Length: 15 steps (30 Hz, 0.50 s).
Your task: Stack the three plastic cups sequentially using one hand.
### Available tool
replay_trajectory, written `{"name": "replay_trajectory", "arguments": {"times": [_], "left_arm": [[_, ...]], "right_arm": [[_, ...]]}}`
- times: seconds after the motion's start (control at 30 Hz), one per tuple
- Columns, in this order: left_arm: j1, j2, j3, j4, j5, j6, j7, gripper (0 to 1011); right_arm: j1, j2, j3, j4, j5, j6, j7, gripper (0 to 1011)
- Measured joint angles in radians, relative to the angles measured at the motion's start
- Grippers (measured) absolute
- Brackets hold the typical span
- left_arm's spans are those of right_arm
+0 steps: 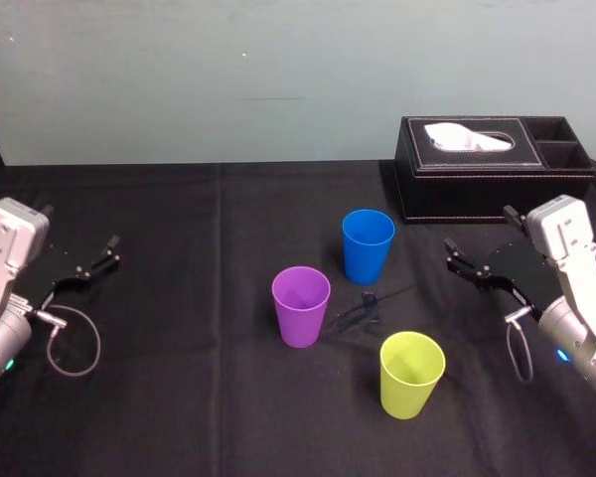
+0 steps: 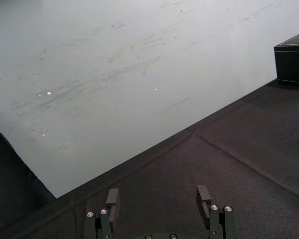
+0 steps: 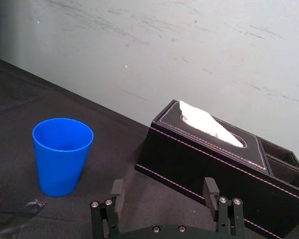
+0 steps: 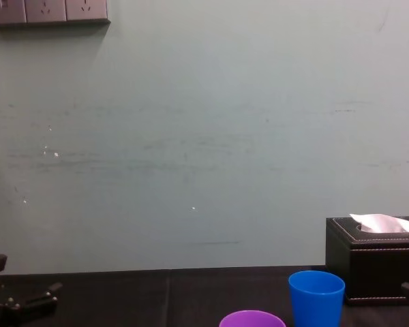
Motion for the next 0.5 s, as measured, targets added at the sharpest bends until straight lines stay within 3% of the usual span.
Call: {"name": "replay_trajectory", "arguments": {"times": [0.33, 0.5], "left_arm": [[0.000, 0.000, 0.000, 0.000, 0.000, 0.000, 0.000, 1010], [0.000, 0.000, 0.000, 0.000, 0.000, 0.000, 0.000, 1010]], "right_arm": [[-0.001, 0.000, 0.001, 0.000, -0.001, 0.000, 0.001, 1004], [-0.025, 0.010, 0.023, -0.029, -0.001, -0.013, 0.019, 1004]]}}
